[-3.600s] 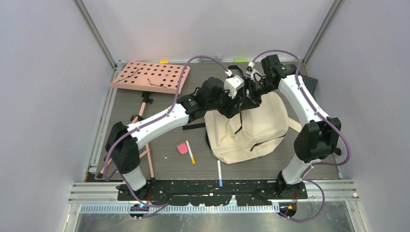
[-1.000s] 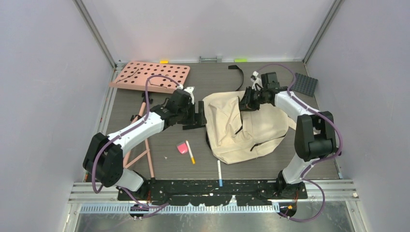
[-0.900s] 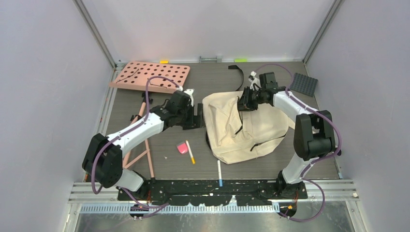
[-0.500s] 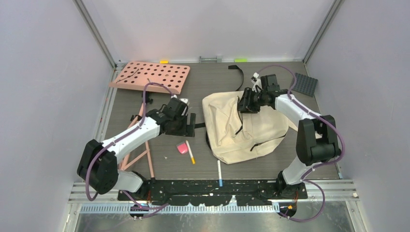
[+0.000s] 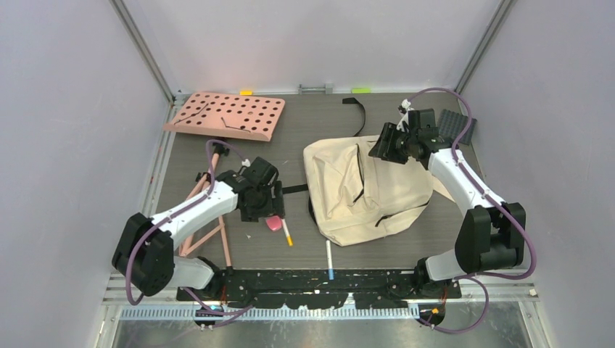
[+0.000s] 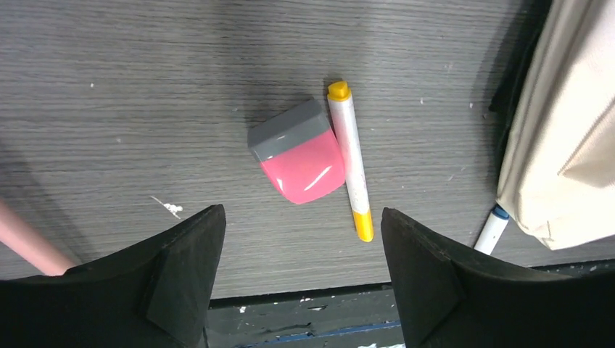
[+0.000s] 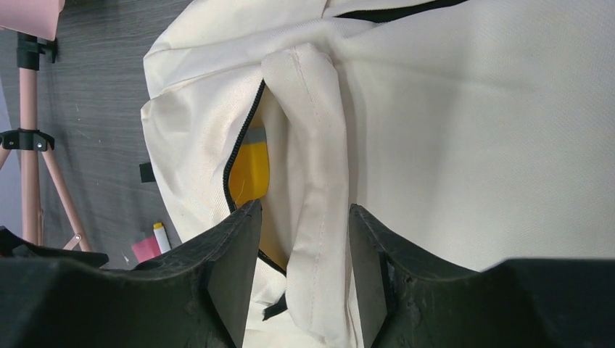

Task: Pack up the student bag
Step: Pick up the stationery from the center of the board.

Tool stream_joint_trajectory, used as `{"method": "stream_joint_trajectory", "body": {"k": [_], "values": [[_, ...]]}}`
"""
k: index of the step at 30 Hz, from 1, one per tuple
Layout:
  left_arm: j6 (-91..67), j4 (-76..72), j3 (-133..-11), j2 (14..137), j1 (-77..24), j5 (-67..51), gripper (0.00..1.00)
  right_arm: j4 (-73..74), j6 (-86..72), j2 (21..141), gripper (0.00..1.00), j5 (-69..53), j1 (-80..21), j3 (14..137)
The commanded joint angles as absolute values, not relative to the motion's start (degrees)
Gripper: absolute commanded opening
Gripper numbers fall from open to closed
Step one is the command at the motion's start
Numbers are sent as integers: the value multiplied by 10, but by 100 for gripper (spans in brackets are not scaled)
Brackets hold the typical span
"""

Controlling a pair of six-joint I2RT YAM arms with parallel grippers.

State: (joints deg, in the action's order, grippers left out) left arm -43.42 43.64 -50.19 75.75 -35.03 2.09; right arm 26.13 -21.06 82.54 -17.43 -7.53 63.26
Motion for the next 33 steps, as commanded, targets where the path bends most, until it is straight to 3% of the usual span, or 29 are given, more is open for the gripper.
{"method": "stream_joint_trajectory", "body": {"k": [1, 3, 5, 14, 20, 23, 29, 33], "values": [[-475, 427, -490, 787, -350, 30, 77, 273, -202, 820, 54, -157, -75, 666], [-481, 405, -475, 794, -349, 29, 67, 274, -199, 820, 54, -162, -75, 670], [-484, 393, -469, 798, -350, 36, 65, 275, -195, 821, 53, -165, -75, 672], [-473, 354, -484, 837, -349, 35, 72, 282, -196, 803, 52, -174, -75, 657], [-463, 353, -502, 870, -348, 37, 72, 281, -199, 802, 52, -174, -74, 651], [-457, 356, -511, 889, -349, 32, 65, 282, -199, 806, 52, -175, -74, 654], [-448, 382, -525, 894, -349, 40, 38, 282, -200, 813, 51, -172, -74, 661], [-441, 388, -527, 857, -349, 61, 34, 287, -202, 801, 51, -146, -74, 667]]}}
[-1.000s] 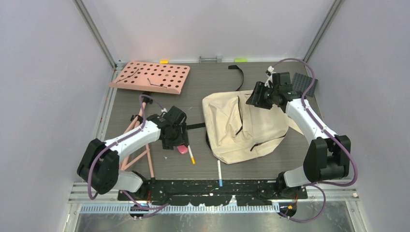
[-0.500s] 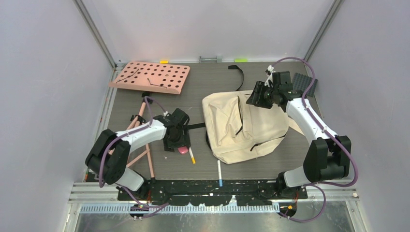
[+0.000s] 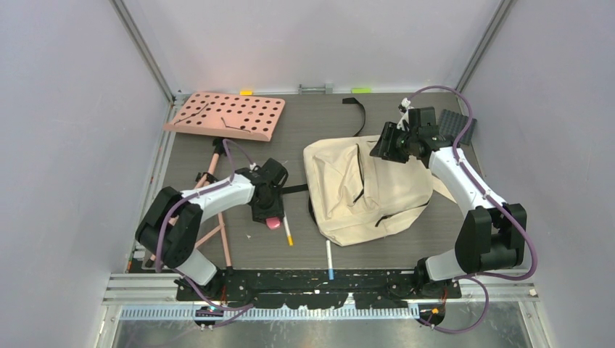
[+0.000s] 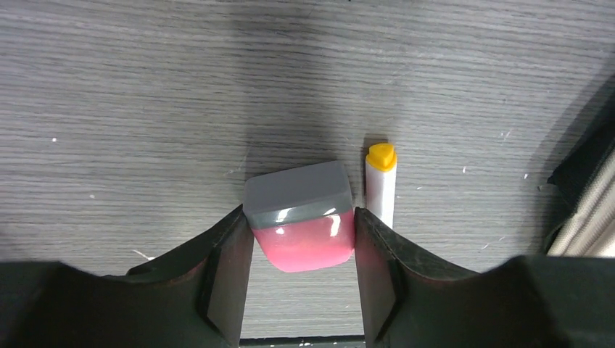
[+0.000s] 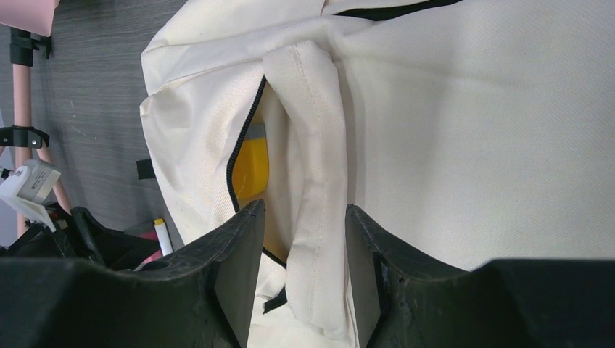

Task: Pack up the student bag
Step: Pick up the stationery from the center of the board.

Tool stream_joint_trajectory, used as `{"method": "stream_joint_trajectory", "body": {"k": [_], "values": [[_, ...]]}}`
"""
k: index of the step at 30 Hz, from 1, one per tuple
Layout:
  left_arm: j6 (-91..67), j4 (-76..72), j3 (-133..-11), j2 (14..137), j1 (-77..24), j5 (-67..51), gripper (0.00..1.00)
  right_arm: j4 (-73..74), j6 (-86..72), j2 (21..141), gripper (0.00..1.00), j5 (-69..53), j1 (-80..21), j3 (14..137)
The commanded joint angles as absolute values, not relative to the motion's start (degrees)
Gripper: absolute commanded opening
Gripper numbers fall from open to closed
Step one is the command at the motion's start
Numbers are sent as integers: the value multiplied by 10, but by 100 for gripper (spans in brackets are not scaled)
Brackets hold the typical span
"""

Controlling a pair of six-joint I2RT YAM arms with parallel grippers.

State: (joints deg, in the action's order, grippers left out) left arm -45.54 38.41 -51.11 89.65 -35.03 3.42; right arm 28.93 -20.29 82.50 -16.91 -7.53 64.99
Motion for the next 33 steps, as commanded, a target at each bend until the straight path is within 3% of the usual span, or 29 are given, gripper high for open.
{"method": "stream_joint_trajectory", "body": {"k": [1, 8, 11, 20, 33], "values": [[-433, 382, -528, 846, -349, 62, 34, 291, -202, 799, 52, -137, -74, 670], [-292, 295, -577, 782, -363, 19, 33, 338, -174, 812, 55, -178, -74, 732], [-203, 266, -627, 791, -375, -60, 33, 382, -126, 831, 56, -335, -78, 772], [-66, 262, -808, 875, -437, -161, 36, 547, -81, 912, 57, -529, -124, 881], [-43, 246, -868, 938, -452, -230, 37, 576, -75, 926, 57, -544, -148, 870]]}}
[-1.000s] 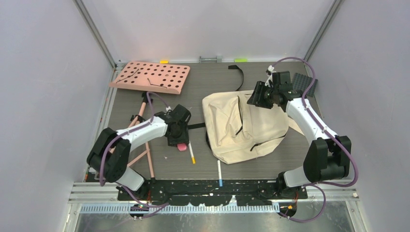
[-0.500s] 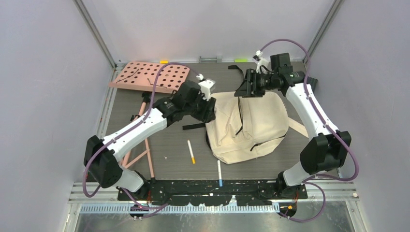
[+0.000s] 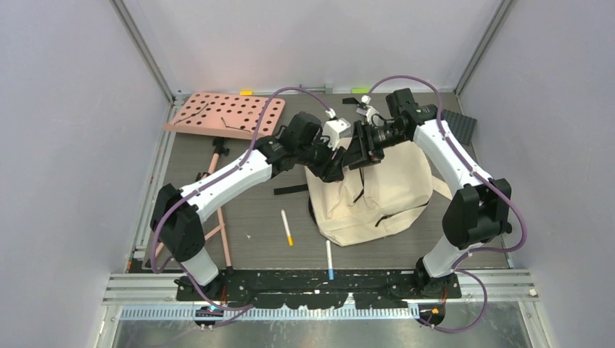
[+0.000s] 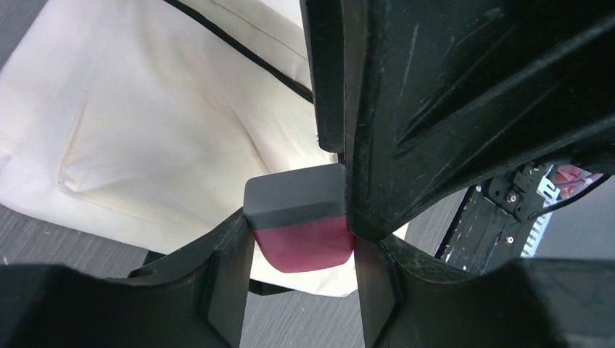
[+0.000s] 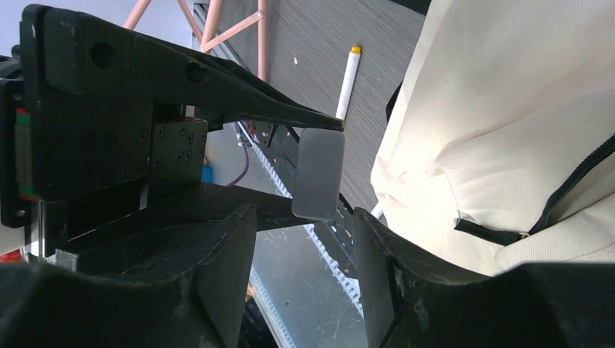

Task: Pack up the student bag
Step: Pick up the stationery from the center of the board.

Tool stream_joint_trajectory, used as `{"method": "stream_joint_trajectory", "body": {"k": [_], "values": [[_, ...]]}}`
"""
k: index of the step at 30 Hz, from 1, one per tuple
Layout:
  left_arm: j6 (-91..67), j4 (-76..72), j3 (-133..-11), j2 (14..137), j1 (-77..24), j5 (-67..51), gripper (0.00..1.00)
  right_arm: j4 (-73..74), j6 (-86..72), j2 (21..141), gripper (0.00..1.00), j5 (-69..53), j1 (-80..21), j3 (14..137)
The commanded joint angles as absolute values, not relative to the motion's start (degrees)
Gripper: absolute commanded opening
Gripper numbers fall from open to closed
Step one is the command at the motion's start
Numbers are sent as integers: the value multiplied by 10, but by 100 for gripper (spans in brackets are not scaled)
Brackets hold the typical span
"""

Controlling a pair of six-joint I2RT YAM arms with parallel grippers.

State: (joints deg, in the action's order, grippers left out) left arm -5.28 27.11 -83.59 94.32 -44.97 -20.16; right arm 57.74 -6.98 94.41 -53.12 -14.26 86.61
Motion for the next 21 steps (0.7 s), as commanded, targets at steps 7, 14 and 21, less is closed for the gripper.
{"method": "stream_joint_trajectory", "body": {"k": [7, 14, 21], "values": [[-50, 223, -862, 934, -452, -233, 37, 548, -103, 945, 57, -547, -152, 873], [-55, 214, -860, 934, -452, -227, 37, 547, -104, 966, 47, -544, -176, 877], [-60, 206, -842, 930, -452, -198, 42, 529, -118, 958, 9, -518, -177, 864]]}}
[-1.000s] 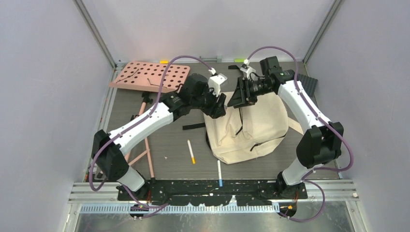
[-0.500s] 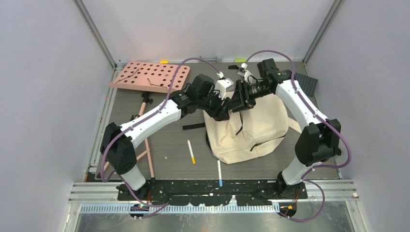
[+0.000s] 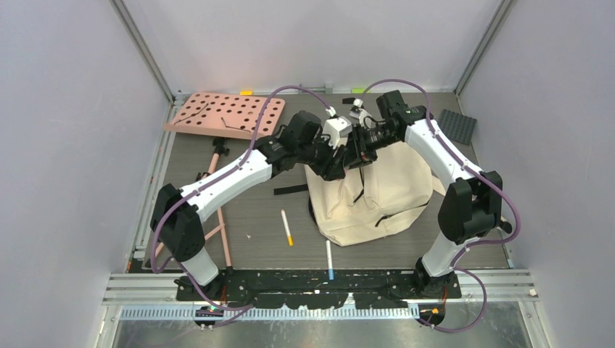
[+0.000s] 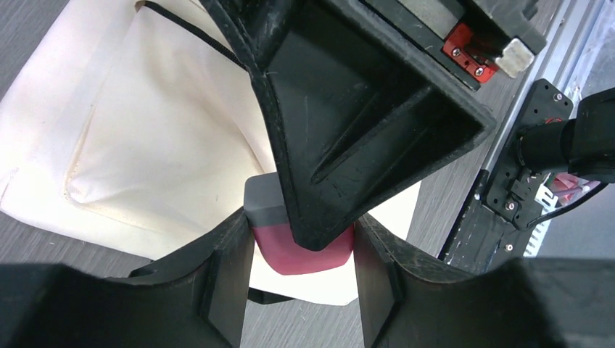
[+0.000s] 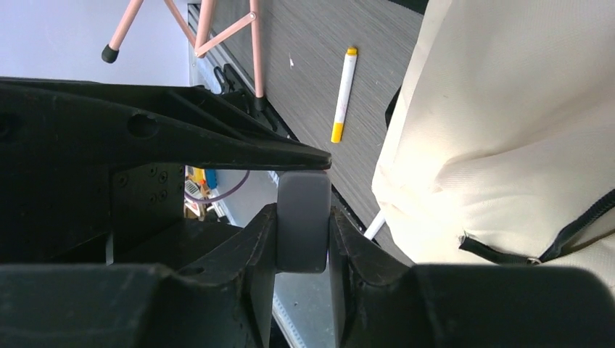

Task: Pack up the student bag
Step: Pick up the stationery from the center of the board, then place the stationery in the student bag.

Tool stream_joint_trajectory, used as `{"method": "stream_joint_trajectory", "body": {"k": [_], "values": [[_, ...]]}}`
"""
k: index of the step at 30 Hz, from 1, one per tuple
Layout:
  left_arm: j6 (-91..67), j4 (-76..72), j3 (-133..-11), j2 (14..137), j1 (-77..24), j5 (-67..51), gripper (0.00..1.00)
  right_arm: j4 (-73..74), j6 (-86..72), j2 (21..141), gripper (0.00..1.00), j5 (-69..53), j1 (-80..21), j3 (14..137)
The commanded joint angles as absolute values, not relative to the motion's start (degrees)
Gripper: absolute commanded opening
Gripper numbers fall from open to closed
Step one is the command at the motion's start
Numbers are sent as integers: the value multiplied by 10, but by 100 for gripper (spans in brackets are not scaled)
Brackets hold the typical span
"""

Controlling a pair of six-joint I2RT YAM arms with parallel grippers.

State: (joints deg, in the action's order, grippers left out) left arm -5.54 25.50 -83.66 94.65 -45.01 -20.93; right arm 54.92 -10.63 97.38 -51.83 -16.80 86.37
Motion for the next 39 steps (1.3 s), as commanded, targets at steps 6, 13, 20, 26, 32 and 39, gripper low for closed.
{"method": "stream_joint_trajectory", "body": {"k": [6, 13, 20, 26, 32, 39], "values": [[-108, 194, -851, 937, -450, -154, 84, 411, -202, 893, 1, -347, -147, 829], [-275, 176, -818, 955, -390, -108, 90, 390, -222, 857, 1, -194, -84, 812], [-437, 69, -703, 950, -308, -198, 87, 374, -185, 884, 1, -137, -54, 789], [-440, 79, -704, 976, -306, -205, 86, 335, -192, 927, 1, -241, -54, 771], [-447, 84, -733, 1016, -306, -236, 86, 294, -217, 943, 1, -284, -64, 726], [-445, 87, -733, 1035, -306, -241, 85, 294, -217, 956, 14, -281, -84, 710]]}}
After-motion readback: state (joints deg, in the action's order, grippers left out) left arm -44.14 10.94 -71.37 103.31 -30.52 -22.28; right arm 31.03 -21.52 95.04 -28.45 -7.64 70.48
